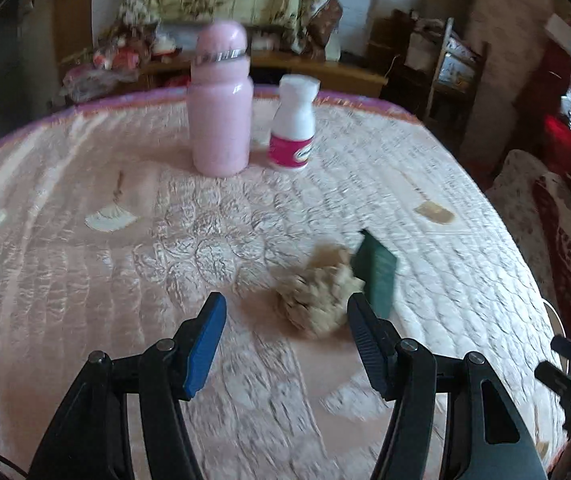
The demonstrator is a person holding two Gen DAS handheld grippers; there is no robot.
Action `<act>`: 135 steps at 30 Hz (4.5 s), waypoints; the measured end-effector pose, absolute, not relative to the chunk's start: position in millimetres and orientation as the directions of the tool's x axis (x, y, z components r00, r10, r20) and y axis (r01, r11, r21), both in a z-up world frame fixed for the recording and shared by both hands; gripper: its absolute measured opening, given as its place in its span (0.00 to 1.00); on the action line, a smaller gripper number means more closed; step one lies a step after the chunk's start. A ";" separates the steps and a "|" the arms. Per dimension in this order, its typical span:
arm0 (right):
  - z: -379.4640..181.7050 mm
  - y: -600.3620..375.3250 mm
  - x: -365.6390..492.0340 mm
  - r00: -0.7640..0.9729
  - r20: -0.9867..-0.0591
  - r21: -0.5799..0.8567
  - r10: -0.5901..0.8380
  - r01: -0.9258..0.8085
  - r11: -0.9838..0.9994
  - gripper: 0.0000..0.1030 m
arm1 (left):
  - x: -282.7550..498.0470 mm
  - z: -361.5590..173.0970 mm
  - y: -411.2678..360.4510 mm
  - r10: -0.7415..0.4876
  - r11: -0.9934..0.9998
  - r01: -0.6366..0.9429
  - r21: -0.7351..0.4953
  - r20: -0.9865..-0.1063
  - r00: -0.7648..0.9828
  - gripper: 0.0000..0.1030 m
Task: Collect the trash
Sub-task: 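Move both tools back over the mattress toward the remaining trash, then grasp the crumpled beige cloth with the left tool while the right tool grasps the dark green packet, then carry the beige cloth and green packet over the white bucket with both tools, then open both tools to drop the cloth and packet into the bucket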
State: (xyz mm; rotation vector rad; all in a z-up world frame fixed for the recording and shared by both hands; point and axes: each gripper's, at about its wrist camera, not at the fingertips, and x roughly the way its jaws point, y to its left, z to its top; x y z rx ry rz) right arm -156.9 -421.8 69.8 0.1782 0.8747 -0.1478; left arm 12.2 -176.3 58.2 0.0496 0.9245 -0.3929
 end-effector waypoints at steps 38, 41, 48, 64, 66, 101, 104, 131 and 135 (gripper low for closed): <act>54.7 -336.2 -38.8 0.603 -0.785 0.200 0.144 0.027 0.979 0.28 | -25.4 71.2 -151.5 -0.369 0.908 0.385 -0.165 -0.751 0.548 0.19; 61.0 -350.8 -66.0 0.612 -0.781 0.192 0.124 0.047 0.980 0.28 | -42.8 73.0 -170.4 -0.390 0.894 0.414 -0.169 -0.748 0.537 0.19; 67.6 -389.2 -130.7 0.628 -0.775 0.186 0.070 0.120 0.975 0.28 | -81.9 81.4 -215.5 -0.436 0.862 0.476 -0.175 -0.736 0.518 0.19; 84.2 -483.3 -236.6 0.650 -0.757 0.178 -0.072 0.310 0.934 0.28 | -150.9 94.2 -320.3 -0.529 0.764 0.622 -0.173 -0.720 0.450 0.19; 84.1 -494.9 -246.4 0.648 -0.756 0.177 -0.088 0.332 0.927 0.28 | -157.8 94.8 -333.8 -0.544 0.748 0.640 -0.178 -0.717 0.436 0.19; 55.1 -653.6 -342.1 0.539 -0.790 0.141 -0.291 0.622 0.771 0.28 | -213.3 45.6 -506.5 -0.584 0.578 0.792 -0.194 -0.777 0.236 0.19; 49.8 -660.1 -344.3 0.530 -0.795 0.141 -0.295 0.634 0.761 0.28 | -210.2 41.8 -511.1 -0.581 0.574 0.795 -0.199 -0.782 0.224 0.19; 32.7 -671.5 -346.7 0.539 -0.802 0.207 -0.259 0.656 0.726 0.29 | -190.6 18.2 -541.2 -0.565 0.557 0.805 -0.205 -0.804 0.185 0.19; 31.9 -672.6 -347.4 0.536 -0.801 0.208 -0.266 0.666 0.716 0.30 | -188.7 14.4 -545.1 -0.568 0.546 0.807 -0.226 -0.808 0.158 0.20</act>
